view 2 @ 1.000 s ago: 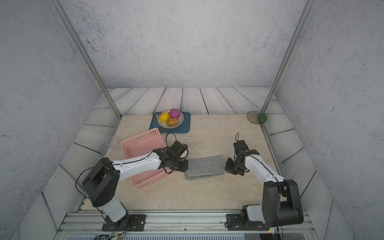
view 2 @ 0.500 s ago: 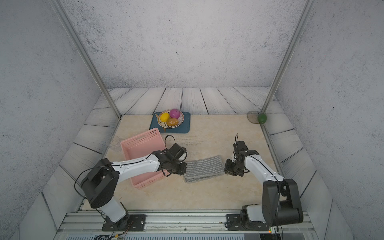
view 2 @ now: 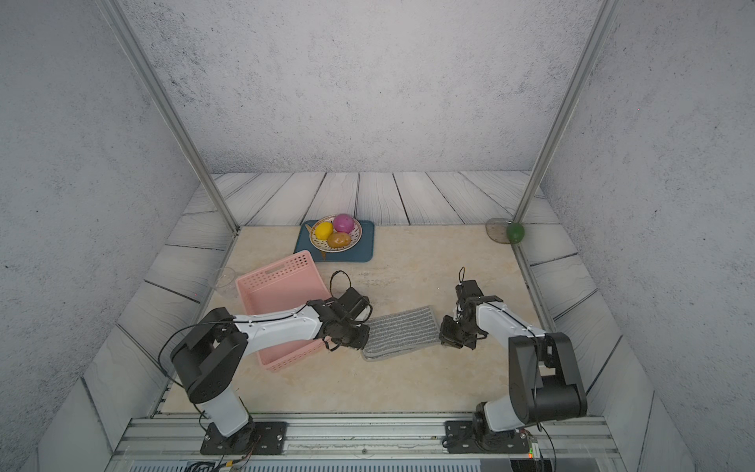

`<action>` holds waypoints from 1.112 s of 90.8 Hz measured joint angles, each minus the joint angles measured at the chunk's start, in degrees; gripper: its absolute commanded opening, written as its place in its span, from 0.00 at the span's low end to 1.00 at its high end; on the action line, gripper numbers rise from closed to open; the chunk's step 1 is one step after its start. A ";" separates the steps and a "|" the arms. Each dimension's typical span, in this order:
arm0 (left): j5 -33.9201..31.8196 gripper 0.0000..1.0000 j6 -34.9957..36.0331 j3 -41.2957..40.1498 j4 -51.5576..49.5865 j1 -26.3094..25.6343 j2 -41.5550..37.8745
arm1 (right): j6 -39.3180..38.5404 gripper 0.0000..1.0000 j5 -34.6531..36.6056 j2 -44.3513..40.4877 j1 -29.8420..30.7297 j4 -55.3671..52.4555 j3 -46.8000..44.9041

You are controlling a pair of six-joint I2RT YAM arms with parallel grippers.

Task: Fold the square dishcloth
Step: Adjust the cleaning item at the center of the board.

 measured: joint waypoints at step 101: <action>-2.49 0.00 4.79 14.34 -2.84 0.76 11.61 | 4.13 0.00 8.63 1.99 -0.22 1.31 2.10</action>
